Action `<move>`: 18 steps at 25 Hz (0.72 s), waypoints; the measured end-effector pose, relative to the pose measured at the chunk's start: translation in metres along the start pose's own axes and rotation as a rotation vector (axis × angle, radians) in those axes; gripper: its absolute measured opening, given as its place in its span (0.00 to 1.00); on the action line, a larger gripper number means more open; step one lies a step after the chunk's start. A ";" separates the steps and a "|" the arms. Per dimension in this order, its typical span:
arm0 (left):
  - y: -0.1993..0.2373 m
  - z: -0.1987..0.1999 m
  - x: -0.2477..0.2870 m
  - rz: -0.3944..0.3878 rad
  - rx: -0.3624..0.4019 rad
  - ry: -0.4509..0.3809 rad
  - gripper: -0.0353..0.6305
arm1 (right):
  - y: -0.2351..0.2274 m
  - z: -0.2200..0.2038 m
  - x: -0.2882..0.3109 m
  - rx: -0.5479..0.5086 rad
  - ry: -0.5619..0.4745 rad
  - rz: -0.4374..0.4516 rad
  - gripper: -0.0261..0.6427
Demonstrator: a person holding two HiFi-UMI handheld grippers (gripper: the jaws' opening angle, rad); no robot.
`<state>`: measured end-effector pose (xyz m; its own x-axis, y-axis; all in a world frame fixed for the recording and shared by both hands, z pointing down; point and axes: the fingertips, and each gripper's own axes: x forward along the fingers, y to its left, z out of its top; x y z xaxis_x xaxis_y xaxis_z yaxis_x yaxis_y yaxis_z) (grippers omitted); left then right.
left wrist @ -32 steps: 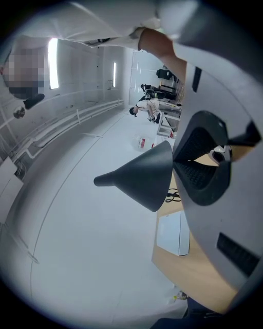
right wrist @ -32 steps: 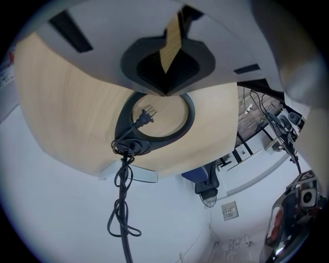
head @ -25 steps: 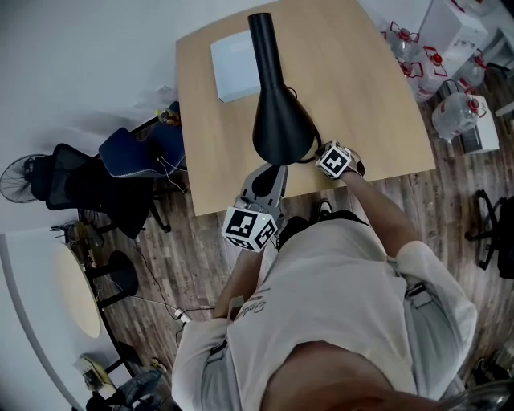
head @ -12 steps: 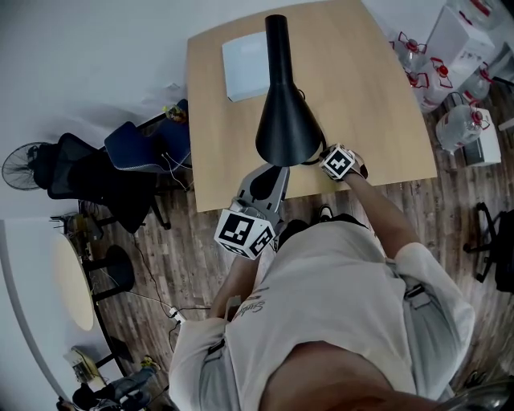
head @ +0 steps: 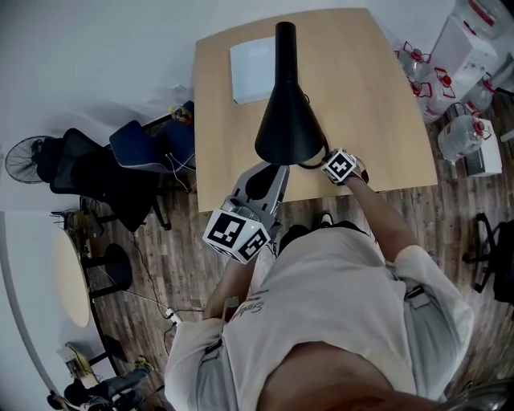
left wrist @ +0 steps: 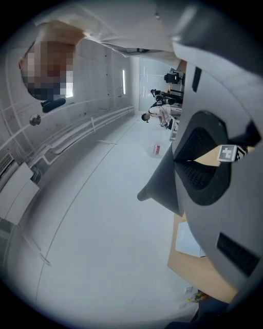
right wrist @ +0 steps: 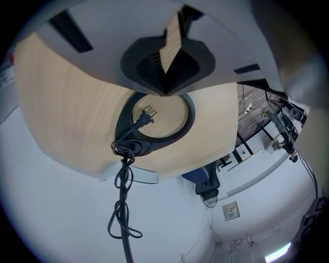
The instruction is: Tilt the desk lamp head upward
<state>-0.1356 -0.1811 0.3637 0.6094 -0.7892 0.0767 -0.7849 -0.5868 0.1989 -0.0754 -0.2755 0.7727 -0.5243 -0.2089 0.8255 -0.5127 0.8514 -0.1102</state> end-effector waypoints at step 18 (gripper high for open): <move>-0.007 0.061 -0.002 0.006 0.024 -0.078 0.08 | 0.002 0.004 -0.001 -0.019 0.008 -0.007 0.03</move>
<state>-0.1381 -0.1863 0.3028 0.5950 -0.8038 0.0011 -0.7915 -0.5857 0.1747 -0.0787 -0.2753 0.7692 -0.5149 -0.2111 0.8308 -0.5032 0.8591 -0.0935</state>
